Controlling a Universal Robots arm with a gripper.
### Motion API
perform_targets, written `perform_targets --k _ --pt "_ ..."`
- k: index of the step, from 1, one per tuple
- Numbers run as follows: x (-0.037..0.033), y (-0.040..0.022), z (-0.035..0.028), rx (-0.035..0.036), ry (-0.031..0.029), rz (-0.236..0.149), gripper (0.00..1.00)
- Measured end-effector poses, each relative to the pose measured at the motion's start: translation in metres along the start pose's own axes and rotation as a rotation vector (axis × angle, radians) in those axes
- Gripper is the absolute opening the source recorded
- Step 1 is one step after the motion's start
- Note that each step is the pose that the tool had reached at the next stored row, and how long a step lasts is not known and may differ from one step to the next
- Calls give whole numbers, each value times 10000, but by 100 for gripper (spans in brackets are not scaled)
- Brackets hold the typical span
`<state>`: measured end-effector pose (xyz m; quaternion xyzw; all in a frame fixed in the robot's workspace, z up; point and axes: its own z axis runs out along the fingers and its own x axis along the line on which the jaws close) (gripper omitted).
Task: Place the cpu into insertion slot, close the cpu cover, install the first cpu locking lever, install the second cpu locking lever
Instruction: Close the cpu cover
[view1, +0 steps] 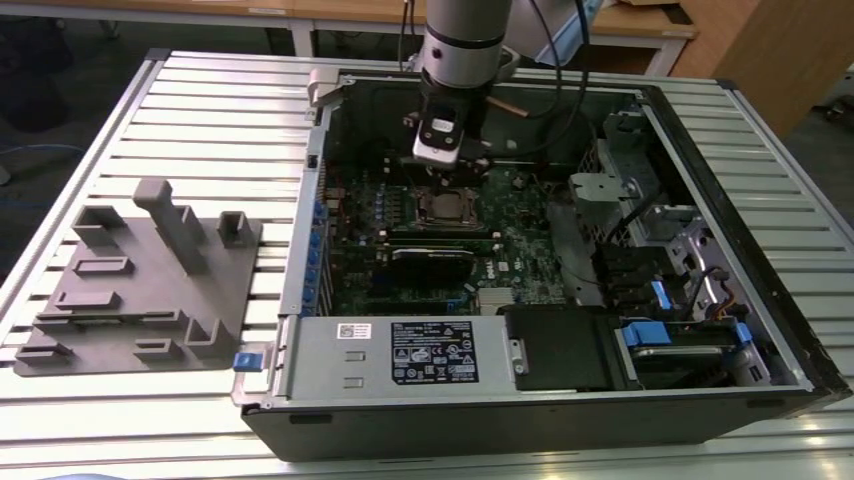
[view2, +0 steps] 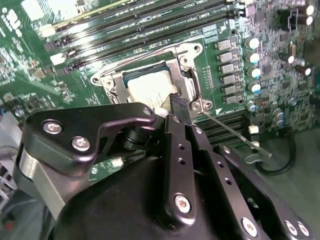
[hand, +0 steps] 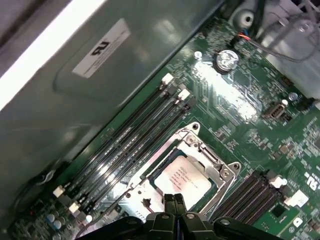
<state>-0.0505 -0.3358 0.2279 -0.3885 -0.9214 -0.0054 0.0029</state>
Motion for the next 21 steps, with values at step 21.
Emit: perform_targets --k 21 --pt "0 0 15 36 29 -3815 11"
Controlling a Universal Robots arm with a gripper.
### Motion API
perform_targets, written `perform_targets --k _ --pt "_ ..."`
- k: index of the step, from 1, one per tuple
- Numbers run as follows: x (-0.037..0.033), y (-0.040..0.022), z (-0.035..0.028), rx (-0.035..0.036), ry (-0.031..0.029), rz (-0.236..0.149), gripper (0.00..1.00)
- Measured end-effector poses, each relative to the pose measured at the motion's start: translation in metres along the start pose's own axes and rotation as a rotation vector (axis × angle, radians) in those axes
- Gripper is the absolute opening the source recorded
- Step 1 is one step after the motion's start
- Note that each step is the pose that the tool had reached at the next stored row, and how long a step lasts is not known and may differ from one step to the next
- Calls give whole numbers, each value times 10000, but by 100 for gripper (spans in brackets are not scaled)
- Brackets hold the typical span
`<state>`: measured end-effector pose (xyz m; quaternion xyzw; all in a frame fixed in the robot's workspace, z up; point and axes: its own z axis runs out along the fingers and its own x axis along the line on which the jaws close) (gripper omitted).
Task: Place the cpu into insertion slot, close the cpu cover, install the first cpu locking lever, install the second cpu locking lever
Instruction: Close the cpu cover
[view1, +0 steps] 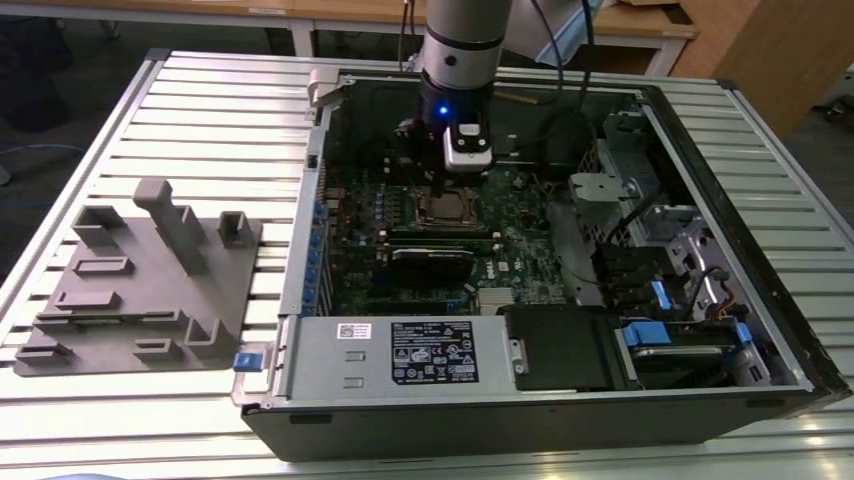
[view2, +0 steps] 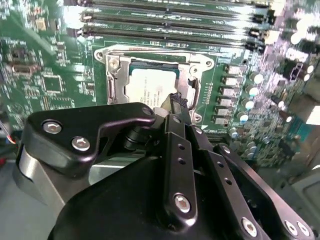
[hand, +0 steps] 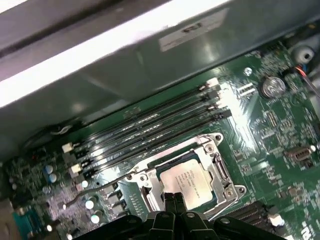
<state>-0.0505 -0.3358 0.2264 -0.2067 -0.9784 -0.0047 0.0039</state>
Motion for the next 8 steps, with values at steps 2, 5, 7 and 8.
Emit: perform_targets --k 2,5,7,8 --pt "0 0 2 3 3 -359 11" --pt "0 0 6 9 7 -911 11" --pt "0 0 8 12 10 -1270 11" --pt "0 0 9 14 11 -1449 11"
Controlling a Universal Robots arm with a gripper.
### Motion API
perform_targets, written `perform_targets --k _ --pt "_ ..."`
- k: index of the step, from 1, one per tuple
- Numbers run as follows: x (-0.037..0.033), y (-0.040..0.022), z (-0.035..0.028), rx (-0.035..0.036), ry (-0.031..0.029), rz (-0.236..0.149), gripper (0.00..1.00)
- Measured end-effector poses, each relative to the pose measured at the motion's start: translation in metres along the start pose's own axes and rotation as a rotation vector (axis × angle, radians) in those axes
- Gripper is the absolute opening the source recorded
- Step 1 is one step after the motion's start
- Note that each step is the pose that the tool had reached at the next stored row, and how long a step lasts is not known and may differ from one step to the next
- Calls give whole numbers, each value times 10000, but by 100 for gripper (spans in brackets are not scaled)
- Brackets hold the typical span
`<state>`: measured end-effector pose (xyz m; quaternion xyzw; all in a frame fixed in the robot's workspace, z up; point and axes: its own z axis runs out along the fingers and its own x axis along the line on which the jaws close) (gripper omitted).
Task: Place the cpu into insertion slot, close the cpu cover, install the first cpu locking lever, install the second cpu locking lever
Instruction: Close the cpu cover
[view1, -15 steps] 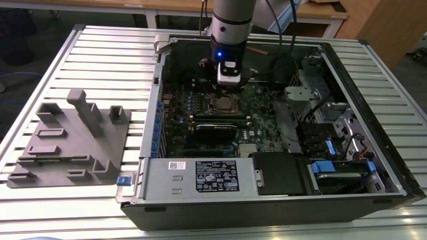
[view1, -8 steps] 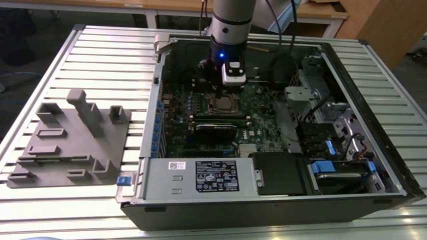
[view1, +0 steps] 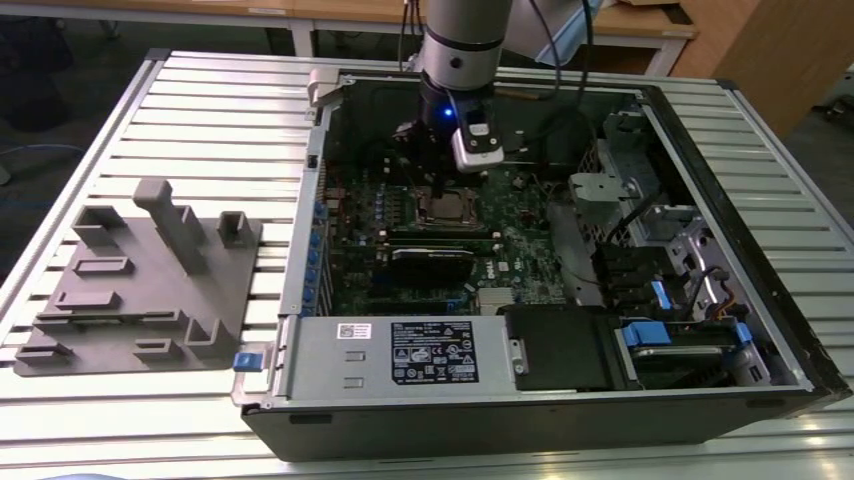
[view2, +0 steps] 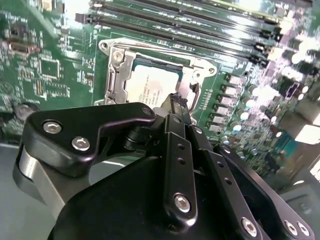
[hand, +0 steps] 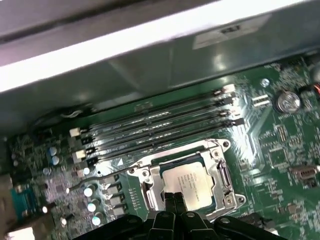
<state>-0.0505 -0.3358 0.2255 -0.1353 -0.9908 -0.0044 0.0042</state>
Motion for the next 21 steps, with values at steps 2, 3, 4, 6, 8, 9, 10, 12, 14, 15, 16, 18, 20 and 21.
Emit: perform_targets --k 2,3,4,6,8,9,10,12,14,15,16,18,20,21 --pt "0 0 3 4 3 -377 11" --pt "0 0 4 5 4 -555 11" --pt "0 0 5 7 6 -736 11" --pt "0 0 10 8 7 -1095 11" --pt "2 -1 13 11 -1 -1346 11" --pt "5 -2 13 15 -12 -1352 11" --pt "7 -2 16 17 -24 -1352 11" --pt "9 -3 28 15 -40 -1348 11" --pt "16 -5 44 15 -46 -1333 11" --pt "20 -6 56 15 -49 -1333 11" --pt "23 -7 66 14 -54 -1334 11" --pt "24 -8 77 7 -98 -1409 11" --pt "23 -7 87 -1 -134 -1651 11" --pt "24 -8 91 -2 -142 -1745 11"
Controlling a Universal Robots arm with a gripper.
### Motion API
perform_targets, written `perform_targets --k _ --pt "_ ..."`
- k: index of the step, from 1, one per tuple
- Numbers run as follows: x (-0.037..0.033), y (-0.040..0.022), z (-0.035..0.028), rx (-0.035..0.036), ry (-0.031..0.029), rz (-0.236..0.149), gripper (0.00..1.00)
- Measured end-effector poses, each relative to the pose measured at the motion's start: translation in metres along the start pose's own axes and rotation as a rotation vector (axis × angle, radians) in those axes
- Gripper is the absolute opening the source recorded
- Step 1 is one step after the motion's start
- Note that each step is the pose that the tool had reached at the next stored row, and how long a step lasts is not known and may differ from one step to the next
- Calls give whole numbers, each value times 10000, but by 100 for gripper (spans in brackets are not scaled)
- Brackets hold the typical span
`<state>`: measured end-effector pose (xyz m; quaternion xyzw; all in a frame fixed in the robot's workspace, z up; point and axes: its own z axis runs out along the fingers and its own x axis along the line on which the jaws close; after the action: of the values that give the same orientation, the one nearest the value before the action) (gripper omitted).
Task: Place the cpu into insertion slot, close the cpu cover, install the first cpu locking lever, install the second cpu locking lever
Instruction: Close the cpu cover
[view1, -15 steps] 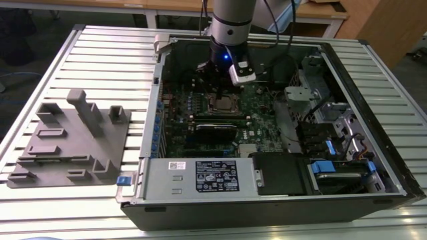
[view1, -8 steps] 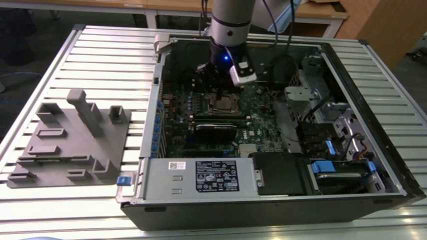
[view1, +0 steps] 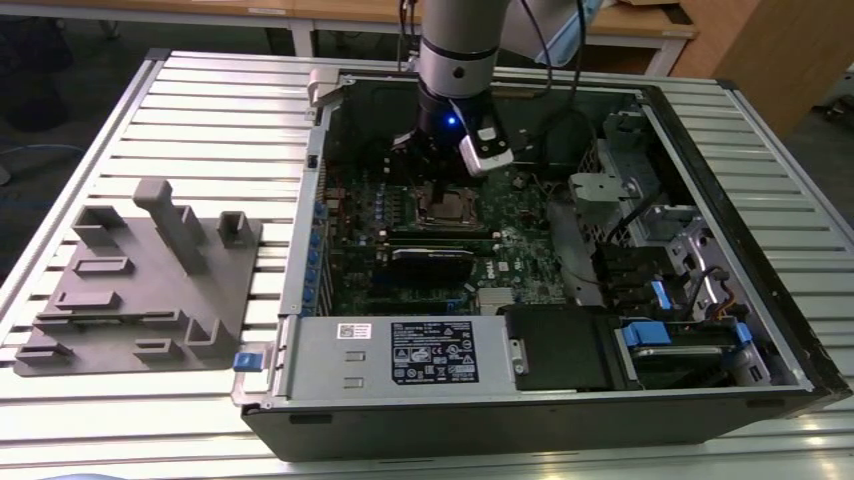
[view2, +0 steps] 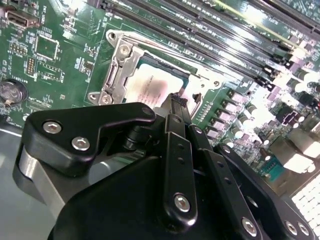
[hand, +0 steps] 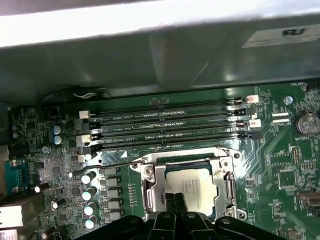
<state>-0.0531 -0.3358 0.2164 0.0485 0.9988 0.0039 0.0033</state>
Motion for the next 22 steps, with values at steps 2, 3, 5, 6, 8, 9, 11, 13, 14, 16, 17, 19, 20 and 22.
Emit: perform_targets --k 2,3,5,6,8,9,11,13,14,16,17,19,20,22 --pt "17 -2 5 0 -4 -36 11" --pt "32 -3 7 -2 -5 -36 11" --pt "61 -6 13 -2 -6 -36 11" --pt "72 -7 17 0 -6 -35 11" --pt "91 -9 32 2 -7 -36 11" --pt "101 -10 40 2 -6 -36 11" --pt "114 -12 51 3 -6 -36 11" --pt "121 -12 60 4 -6 -36 11" --pt "123 -13 62 4 -6 -36 11" --pt "123 -13 62 5 -5 -38 11" --pt "124 -12 62 4 -6 -37 11" --pt "124 -12 63 4 -6 -36 11" --pt "124 -12 69 -1 -8 -36 11" --pt "124 -12 87 2 -6 -36 11"
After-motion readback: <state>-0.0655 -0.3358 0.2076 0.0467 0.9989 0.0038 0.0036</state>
